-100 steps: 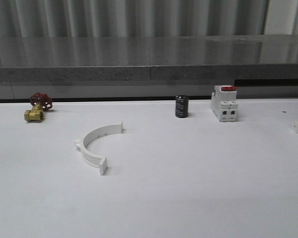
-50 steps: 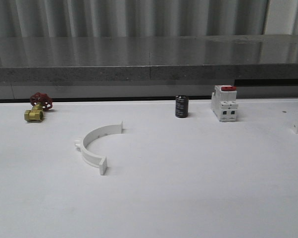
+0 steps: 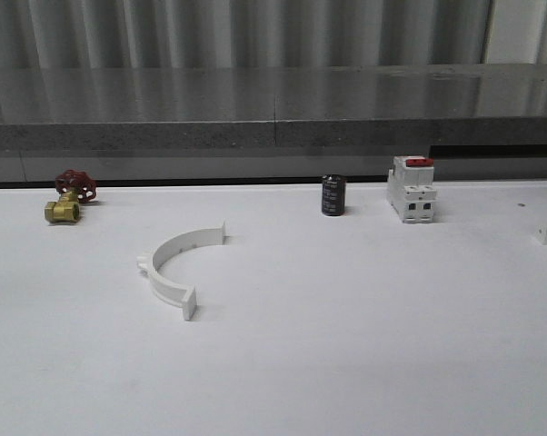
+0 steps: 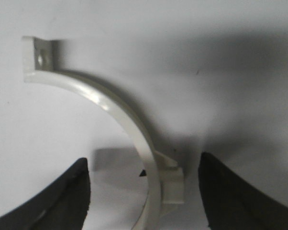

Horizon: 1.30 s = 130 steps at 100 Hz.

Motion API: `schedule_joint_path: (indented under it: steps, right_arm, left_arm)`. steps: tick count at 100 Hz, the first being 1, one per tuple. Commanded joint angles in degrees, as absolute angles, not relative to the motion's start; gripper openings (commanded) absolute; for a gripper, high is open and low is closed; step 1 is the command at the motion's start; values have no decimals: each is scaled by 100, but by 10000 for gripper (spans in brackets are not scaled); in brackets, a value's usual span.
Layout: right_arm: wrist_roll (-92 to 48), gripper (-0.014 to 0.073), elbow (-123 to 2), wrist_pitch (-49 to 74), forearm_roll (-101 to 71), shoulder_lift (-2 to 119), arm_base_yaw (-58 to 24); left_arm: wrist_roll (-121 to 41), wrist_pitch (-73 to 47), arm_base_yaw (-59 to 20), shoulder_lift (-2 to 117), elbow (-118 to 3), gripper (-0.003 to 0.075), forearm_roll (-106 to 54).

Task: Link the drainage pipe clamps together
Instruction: 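Carry the clamp half with the right gripper toward the placed half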

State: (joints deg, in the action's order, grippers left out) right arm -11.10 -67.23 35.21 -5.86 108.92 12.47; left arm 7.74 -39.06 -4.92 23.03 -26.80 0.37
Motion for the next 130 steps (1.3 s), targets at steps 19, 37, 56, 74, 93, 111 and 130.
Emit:
schedule_joint_path:
  steps: [19, 37, 56, 74, 93, 111, 130]
  right_arm:
    - [-1175, 408, -6879, 3658, -678, 10675, 1293]
    - [-1144, 174, -6879, 3663, -696, 10675, 1293]
    - [-1142, 111, -6879, 3728, -758, 10675, 1293]
    - [-1142, 111, -7037, 3952, -763, 10675, 1293]
    - [-1019, 111, -7603, 4696, -1084, 10580, 1030]
    - [-166, 111, -7674, 4732, -1078, 10282, 271]
    - [1324, 111, -7674, 4375, -330, 10196, -1062]
  left_arm:
    - [812, -3539, -484, 2347, -2829, -20, 0]
    - [812, -3539, -484, 2347, -2829, -20, 0]
    - [812, -3539, -484, 2347, -2829, -20, 0]
    - [812, -3539, -484, 2347, -2829, -20, 0]
    - [812, -3539, -484, 2347, -2829, -20, 0]
    - [812, -3539, -484, 2347, -2829, -21, 0]
    - [812, -3539, -484, 2347, -2829, -20, 0]
